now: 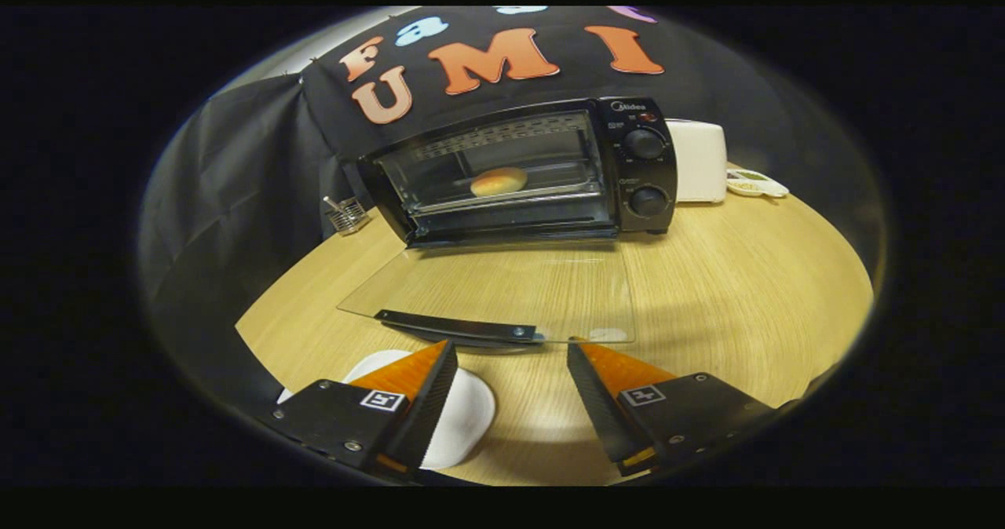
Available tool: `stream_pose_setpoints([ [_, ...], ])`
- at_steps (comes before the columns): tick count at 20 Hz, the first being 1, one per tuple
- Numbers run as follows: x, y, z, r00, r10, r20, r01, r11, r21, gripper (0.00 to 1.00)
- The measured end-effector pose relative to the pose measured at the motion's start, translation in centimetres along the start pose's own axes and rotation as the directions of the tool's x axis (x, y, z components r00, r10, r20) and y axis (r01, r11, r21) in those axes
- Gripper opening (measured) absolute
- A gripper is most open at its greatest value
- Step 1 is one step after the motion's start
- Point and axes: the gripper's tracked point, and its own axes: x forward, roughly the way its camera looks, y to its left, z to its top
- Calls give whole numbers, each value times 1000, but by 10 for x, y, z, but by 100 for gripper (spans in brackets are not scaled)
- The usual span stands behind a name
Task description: Open the toaster oven, put the food inside, and close the toaster oven door.
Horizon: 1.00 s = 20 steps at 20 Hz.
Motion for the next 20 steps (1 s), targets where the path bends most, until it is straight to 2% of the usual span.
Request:
stream_pose_setpoints([
  [4,-6,12,22,998,-24,56,30,992,-119,85],
  [7,-8,13,43,994,-28,106,44,988,-151,84],
  [20,-13,18,145,961,50,270,-15,991,-130,87],
])
